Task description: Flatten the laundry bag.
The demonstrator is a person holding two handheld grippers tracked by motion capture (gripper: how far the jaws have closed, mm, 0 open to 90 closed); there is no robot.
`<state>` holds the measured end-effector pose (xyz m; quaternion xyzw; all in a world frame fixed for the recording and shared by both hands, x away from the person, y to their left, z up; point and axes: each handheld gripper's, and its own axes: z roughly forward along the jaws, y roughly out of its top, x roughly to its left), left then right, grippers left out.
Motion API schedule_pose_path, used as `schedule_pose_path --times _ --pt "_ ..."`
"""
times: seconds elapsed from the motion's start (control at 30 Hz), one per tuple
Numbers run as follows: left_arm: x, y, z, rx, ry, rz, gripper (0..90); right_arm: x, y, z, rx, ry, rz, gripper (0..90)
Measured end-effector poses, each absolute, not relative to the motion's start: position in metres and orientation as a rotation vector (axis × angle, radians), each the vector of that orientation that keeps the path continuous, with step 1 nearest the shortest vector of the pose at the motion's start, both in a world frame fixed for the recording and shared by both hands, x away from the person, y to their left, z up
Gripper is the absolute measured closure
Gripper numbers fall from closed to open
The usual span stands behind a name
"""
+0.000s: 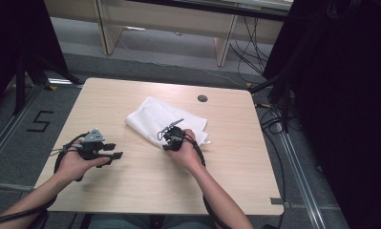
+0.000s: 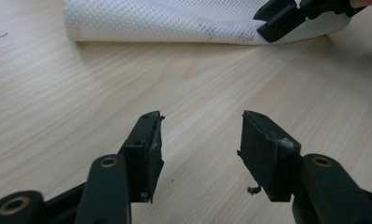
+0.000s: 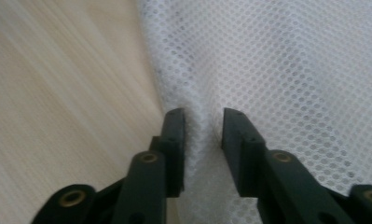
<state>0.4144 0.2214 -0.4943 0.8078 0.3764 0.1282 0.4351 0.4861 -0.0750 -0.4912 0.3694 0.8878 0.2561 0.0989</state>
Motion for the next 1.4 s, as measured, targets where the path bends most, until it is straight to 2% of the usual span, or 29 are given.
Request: schedule_pose_path --times 0.2,0.5,0.73,0.83,0.87,0.93,1.0,1.13,1.23,1.4 --pt "0.415 0.222 -0.494 2.01 0.936 0.316 47.9 0.482 -0.082 -0.491 1.055 2.673 0.779 83.6" --pt "0.413 0.221 -0.485 1.949 0.906 0.363 47.9 0.457 -0.097 -0.488 0.945 2.836 0.763 85.2" --pt "0.411 0.215 -0.486 1.978 0.864 0.32 47.2 0.42 -0.106 -0.484 0.86 2.97 0.698 84.5" --pt "0.41 0.211 -0.489 2.001 0.853 0.285 46.4 0.411 -0.108 -0.483 0.804 3.022 0.674 82.2" --pt "0.41 0.21 -0.491 2.003 0.849 0.28 46.0 0.408 -0.109 -0.483 0.79 3.042 0.668 79.0" --pt "0.409 0.208 -0.492 2.02 0.858 0.255 45.8 0.405 -0.111 -0.481 0.776 3.082 0.637 72.0" --pt "0.409 0.206 -0.493 2.025 0.853 0.251 46.2 0.405 -0.113 -0.472 0.743 3.065 0.627 58.1" --pt "0.41 0.203 -0.495 2.066 0.834 0.224 47.1 0.409 -0.116 -0.453 0.841 2.998 0.73 55.5" --pt "0.408 0.201 -0.497 2.074 0.84 0.201 48.6 0.427 -0.125 -0.441 0.932 2.871 0.739 53.3" --pt "0.407 0.2 -0.498 2.091 0.825 0.209 49.1 0.463 -0.138 -0.448 1.042 2.728 0.639 52.2"
